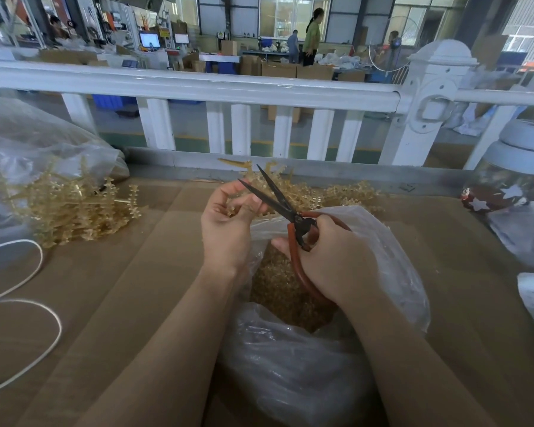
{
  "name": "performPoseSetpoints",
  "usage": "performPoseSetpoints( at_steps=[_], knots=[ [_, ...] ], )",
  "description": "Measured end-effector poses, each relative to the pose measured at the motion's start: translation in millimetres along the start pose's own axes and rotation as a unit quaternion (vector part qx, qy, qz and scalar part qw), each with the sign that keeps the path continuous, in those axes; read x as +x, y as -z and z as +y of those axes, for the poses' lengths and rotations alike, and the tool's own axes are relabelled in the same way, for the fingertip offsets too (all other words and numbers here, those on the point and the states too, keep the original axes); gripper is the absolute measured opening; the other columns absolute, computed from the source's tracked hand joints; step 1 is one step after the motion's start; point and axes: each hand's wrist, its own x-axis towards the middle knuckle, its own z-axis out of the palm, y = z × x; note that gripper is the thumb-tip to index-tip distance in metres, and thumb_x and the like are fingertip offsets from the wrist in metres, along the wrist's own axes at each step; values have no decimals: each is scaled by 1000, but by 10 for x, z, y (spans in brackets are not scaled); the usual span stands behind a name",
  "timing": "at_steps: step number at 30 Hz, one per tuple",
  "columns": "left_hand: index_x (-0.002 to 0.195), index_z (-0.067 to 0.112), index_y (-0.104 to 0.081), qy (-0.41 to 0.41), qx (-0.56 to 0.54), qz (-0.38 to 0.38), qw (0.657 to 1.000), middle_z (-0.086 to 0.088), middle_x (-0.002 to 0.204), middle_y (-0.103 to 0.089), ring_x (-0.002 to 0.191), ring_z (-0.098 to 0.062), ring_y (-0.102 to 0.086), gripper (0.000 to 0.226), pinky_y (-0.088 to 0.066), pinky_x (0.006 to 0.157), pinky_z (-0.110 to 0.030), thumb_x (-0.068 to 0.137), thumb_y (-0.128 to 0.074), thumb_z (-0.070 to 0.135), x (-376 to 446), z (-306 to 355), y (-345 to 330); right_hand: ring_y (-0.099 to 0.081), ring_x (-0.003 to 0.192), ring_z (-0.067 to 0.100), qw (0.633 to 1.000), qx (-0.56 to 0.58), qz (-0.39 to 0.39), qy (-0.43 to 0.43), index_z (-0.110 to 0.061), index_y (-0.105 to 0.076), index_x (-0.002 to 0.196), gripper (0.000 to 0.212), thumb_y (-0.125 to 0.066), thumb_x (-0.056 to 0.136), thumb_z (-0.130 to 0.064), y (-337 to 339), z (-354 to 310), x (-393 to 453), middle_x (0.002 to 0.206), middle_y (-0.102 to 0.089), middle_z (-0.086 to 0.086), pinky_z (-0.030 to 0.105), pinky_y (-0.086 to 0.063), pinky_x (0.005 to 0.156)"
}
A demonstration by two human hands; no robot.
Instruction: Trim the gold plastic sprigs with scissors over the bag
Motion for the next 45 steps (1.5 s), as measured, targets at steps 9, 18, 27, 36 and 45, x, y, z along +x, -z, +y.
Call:
performPoseSetpoints(
  at_steps=[9,18,27,36,45],
  knots=[
    [107,9,-65,106,-106,-24,988,-5,81,-70,72,-12,-63,28,-53,81,-34,79,-70,9,13,-46,46,-52,69,6,999,-28,15,2,-26,-56,93,73,-35,69,-92,-1,12,22,81,-61,-14,17,-38,57],
    [112,3,-65,104,-112,-10,988,-4,84,-72,69,-9,-64,23,-55,66,-19,89,-64,-1,31,-12,45,-51,58,8,994,-50,87,32,-24,-55,74,66,-44,73,-88,19,-3,-6,65,-57,-12,24,-47,53],
    [115,3,-64,109,-115,-21,987,-2,80,-71,65,-7,-62,25,-54,66,-19,90,-63,1,31,13,62,-45,49,8,992,-41,113,49,-22,-51,68,60,-50,77,-81,24,-13,-17,58,-51,-11,24,-44,48],
    [114,-1,-65,114,-109,-42,987,-4,79,-67,64,-7,-60,22,-55,70,-19,92,-61,0,10,65,50,-52,55,9,996,-39,76,38,-21,-56,74,62,-47,77,-83,8,18,13,63,-57,-10,29,-51,56],
    [87,-2,-64,117,-63,-62,989,-7,67,-63,56,-10,-60,16,-53,57,-20,96,-52,-3,-32,108,18,-57,69,5,997,-42,58,39,-28,-62,91,77,-30,68,-95,47,25,8,79,-63,-15,25,-54,64]
  ],
)
